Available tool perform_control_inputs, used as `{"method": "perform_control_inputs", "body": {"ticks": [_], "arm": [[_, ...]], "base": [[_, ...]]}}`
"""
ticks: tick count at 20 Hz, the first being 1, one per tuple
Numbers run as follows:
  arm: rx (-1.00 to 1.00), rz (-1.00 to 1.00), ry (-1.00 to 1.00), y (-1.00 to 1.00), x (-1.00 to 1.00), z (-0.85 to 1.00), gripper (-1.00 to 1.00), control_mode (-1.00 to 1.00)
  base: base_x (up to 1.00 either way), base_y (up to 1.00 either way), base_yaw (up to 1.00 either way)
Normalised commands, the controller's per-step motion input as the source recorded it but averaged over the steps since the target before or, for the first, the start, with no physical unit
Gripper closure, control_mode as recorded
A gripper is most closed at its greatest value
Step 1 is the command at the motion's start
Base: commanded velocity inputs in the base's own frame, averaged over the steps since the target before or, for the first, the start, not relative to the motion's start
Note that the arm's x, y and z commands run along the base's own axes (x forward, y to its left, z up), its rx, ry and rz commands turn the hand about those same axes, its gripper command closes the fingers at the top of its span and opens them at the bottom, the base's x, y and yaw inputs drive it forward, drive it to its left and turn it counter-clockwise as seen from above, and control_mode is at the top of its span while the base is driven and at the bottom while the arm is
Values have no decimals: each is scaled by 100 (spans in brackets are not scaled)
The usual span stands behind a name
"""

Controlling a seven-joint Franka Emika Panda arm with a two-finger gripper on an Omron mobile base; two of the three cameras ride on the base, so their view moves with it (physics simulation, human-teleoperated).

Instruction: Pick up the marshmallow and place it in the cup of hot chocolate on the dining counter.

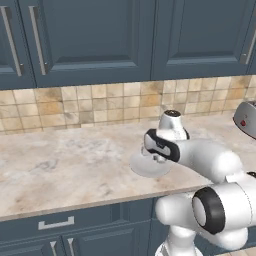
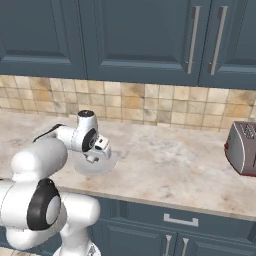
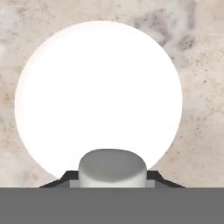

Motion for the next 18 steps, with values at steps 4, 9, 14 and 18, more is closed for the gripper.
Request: {"method": "perform_control_inputs", "body": {"ticks": [4,9,14,18], "arm": [[0,16,-17,0,-68,93,100,-100],[0,29,-43,-5,-79,85,100,-100],[0,26,-55,-8,-67,52,100,-100],[2,19,-38,-5,-47,43,100,-100]], "base": [[0,0,0],[0,0,0],[0,0,0],[0,0,0]]}}
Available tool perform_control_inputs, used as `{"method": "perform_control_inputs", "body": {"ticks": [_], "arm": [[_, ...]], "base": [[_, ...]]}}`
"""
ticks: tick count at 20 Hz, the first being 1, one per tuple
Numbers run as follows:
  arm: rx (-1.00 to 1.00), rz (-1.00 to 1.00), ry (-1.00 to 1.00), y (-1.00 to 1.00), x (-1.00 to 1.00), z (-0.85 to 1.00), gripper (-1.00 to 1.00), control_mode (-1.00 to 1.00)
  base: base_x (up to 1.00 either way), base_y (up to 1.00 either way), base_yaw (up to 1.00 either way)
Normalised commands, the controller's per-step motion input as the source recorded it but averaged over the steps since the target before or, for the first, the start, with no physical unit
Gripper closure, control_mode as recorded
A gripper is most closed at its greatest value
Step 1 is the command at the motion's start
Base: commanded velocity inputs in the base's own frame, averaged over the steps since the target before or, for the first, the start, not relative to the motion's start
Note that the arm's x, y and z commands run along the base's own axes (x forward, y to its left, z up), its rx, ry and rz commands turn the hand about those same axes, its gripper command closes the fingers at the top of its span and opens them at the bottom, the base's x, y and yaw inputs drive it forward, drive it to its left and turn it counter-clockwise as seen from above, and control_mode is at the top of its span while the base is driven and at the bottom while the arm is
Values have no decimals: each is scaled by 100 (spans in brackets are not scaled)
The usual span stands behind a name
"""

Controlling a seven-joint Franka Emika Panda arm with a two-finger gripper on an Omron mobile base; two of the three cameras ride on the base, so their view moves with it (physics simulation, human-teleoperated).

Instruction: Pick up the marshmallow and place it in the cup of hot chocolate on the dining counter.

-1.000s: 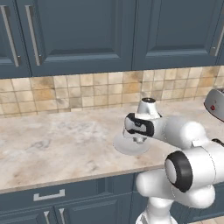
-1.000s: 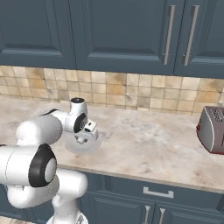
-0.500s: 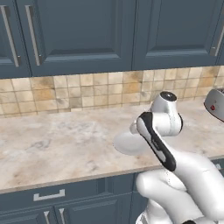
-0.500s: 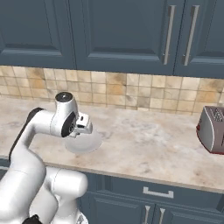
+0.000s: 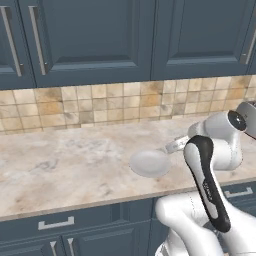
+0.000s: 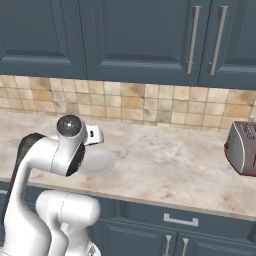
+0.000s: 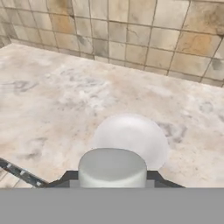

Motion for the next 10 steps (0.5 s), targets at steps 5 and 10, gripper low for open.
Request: {"method": "perform_control_inputs", "body": {"ticks": [5,10], "arm": [[4,29,-24,-3,-38,44,100,-100],[7,19,-27,-8,-45,14,100,-100]], "base": [[0,0,0],[0,0,0]]}}
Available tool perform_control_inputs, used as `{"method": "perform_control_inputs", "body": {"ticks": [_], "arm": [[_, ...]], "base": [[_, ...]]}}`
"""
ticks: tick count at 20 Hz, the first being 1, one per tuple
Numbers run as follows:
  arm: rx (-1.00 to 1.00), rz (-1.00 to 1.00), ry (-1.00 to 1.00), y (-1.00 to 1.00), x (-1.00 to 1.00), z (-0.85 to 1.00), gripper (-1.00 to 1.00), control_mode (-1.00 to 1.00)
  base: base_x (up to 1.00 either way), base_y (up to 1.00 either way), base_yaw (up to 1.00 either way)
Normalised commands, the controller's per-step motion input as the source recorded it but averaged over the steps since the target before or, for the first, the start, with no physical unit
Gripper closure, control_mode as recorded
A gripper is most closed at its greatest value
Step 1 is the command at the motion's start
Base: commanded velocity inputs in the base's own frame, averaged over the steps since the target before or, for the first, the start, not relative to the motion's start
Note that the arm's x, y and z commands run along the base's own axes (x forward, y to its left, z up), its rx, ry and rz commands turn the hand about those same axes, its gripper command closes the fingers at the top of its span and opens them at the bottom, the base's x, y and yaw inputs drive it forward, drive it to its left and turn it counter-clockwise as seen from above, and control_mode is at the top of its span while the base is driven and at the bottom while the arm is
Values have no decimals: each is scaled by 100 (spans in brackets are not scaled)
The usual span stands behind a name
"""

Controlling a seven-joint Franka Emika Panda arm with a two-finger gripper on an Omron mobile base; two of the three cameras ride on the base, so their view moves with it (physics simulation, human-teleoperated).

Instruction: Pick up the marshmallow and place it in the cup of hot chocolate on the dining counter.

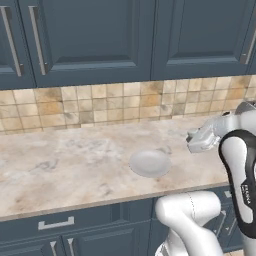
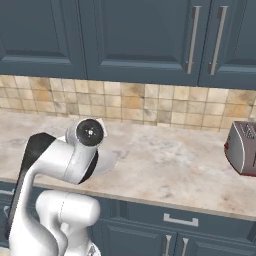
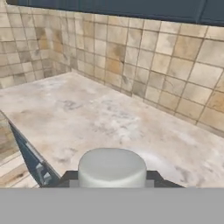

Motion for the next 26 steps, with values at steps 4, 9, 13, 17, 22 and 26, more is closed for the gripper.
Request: {"method": "perform_control_inputs", "body": {"ticks": [4,9,13,17,22,26], "arm": [[25,12,-21,1,-34,18,100,-100],[19,14,-6,16,-34,14,100,-100],[12,26,0,2,-24,0,100,-100],[1,15,-13,0,-39,0,100,-100],[0,7,-19,10,-42,0,100,-100],[0,9,-3,7,-51,9,100,-100]], "base": [[0,0,0],[0,0,0],[0,0,0],[0,0,0],[0,0,0],[0,0,0]]}}
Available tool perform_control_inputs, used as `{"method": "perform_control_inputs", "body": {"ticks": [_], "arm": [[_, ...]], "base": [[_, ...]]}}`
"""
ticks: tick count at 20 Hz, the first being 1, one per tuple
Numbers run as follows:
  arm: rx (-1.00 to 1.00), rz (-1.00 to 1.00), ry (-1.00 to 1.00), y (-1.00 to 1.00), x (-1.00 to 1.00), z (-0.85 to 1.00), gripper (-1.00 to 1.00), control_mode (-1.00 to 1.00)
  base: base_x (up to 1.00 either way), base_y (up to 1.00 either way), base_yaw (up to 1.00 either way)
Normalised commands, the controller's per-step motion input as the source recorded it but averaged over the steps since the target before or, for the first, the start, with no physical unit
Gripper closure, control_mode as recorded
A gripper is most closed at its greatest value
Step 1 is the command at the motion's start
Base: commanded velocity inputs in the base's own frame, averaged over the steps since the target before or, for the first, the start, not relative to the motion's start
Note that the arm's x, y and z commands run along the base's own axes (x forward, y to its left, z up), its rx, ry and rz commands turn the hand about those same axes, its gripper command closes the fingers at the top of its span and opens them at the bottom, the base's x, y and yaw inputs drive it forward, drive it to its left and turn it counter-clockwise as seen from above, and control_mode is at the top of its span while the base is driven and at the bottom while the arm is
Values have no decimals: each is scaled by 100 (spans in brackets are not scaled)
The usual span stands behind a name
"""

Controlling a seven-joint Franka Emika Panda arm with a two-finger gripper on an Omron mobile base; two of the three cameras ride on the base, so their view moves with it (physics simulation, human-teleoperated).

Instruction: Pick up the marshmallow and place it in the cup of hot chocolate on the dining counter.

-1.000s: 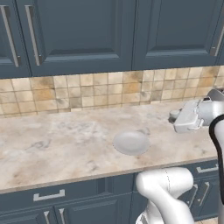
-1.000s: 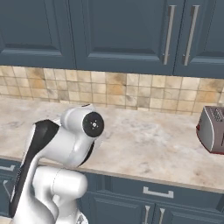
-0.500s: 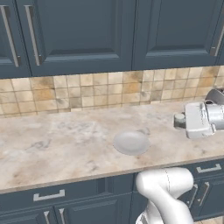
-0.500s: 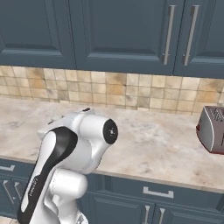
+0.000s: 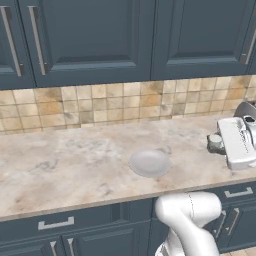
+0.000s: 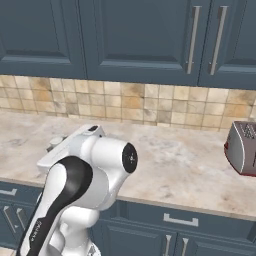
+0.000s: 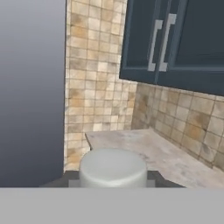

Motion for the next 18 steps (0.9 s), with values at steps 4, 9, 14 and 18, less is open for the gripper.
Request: {"method": "perform_control_inputs", "body": {"ticks": [4,9,14,18], "arm": [[0,8,-3,4,-51,23,100,-100],[0,2,0,0,-32,17,100,100],[0,0,0,0,0,0,100,100],[0,0,0,0,0,0,100,100]], "base": [[0,0,0],[-20,0,0],[-40,0,0],[-78,3,0]]}}
